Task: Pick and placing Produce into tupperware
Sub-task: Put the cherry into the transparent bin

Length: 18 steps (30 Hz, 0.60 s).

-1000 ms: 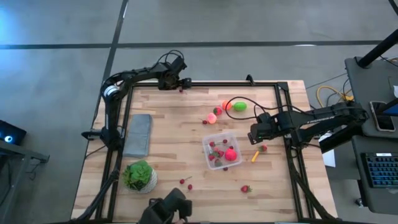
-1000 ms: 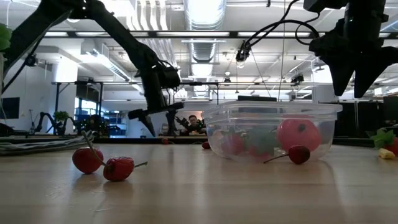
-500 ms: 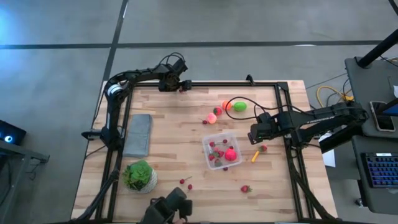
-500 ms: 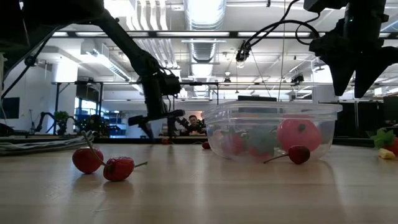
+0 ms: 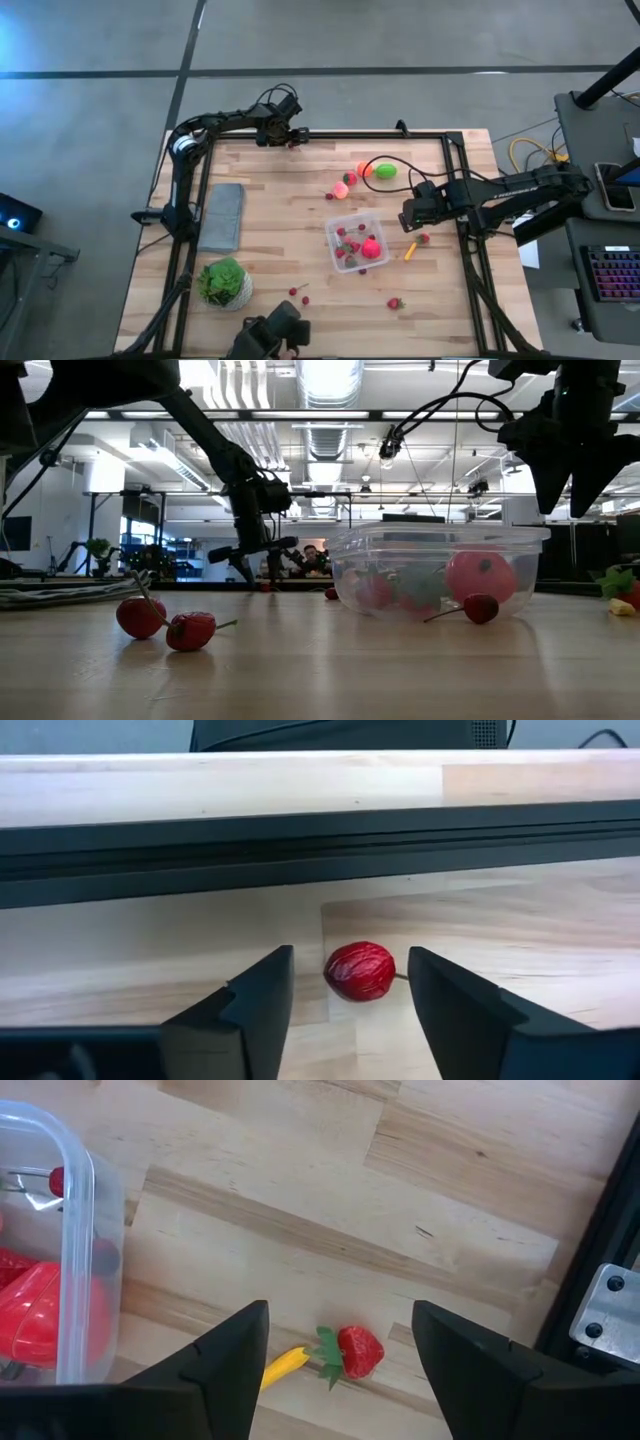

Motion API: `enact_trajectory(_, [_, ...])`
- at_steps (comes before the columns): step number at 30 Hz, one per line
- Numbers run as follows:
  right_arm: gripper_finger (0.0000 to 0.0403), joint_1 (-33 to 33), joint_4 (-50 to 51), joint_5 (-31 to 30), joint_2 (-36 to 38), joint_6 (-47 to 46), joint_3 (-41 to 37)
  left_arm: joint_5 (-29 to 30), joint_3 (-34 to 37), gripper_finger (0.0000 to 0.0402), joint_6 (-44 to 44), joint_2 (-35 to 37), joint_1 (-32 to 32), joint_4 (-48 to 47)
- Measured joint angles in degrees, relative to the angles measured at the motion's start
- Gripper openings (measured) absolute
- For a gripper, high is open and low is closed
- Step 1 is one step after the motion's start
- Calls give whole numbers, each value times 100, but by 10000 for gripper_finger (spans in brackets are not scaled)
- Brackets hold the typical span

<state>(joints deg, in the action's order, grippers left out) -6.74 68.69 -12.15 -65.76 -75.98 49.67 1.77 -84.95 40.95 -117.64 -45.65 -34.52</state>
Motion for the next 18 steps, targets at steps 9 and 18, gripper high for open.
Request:
enact_trajectory(9, [242, 0, 2, 5, 0, -3, 0, 14, 26, 177, -132, -8, 0, -45])
enact_trajectory(18, [238, 0, 7, 5, 0, 8, 0, -15, 54, 152, -142, -7, 0, -105])
